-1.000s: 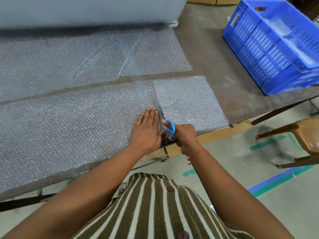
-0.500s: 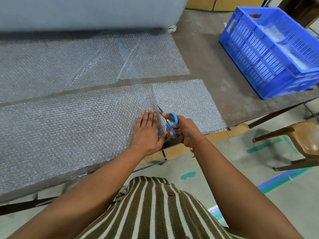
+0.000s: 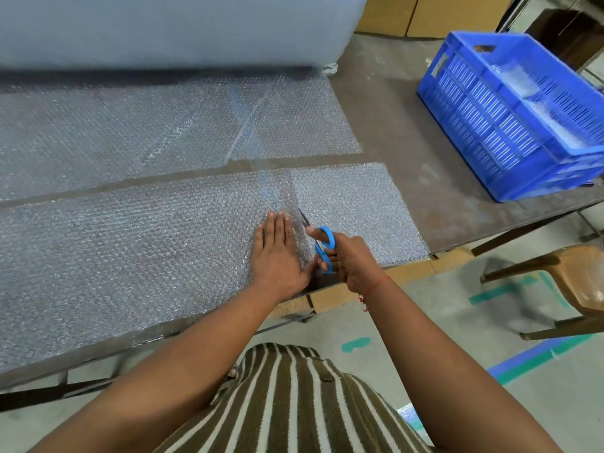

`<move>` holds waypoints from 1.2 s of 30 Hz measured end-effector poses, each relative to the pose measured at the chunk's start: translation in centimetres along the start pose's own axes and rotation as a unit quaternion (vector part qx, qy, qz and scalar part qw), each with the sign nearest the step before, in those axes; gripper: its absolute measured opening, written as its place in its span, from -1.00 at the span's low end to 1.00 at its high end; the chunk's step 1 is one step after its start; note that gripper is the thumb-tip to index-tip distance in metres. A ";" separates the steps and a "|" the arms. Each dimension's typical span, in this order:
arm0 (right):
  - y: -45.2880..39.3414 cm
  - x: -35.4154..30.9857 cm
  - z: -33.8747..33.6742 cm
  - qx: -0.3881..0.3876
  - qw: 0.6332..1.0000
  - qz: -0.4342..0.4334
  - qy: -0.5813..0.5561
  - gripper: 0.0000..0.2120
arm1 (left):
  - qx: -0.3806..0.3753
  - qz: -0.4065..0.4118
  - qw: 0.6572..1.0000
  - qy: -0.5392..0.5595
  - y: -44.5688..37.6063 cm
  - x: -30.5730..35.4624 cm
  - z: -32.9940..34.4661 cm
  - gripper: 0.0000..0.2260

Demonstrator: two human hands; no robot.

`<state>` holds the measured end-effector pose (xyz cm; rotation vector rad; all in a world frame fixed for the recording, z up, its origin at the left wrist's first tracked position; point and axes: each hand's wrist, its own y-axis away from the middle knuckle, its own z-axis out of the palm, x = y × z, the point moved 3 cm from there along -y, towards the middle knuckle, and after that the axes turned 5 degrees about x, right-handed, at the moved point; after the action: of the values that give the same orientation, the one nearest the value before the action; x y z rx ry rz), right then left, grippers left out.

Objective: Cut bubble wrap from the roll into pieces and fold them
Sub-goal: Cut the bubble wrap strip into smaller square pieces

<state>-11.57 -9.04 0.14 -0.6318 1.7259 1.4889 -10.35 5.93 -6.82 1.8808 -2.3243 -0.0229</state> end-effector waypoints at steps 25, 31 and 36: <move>-2.7 0.3 0.6 -0.009 1.000 -0.010 -0.016 -0.54 | -0.010 -0.035 0.999 -0.004 -1.7 -1.1 -1.1 -0.05; -2.9 0.0 0.7 -0.014 1.000 0.003 -0.009 -0.51 | -0.014 -0.033 0.999 -0.007 -4.4 -1.9 -1.4 0.02; -3.0 -0.5 0.5 -0.017 1.000 0.007 -0.011 -0.57 | -0.011 -0.022 1.000 -0.005 -5.1 -1.3 -1.4 -0.01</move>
<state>-8.90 -9.20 -1.28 -0.6205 1.6952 1.5330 -4.91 6.20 -6.08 1.9262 -2.2788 -0.0640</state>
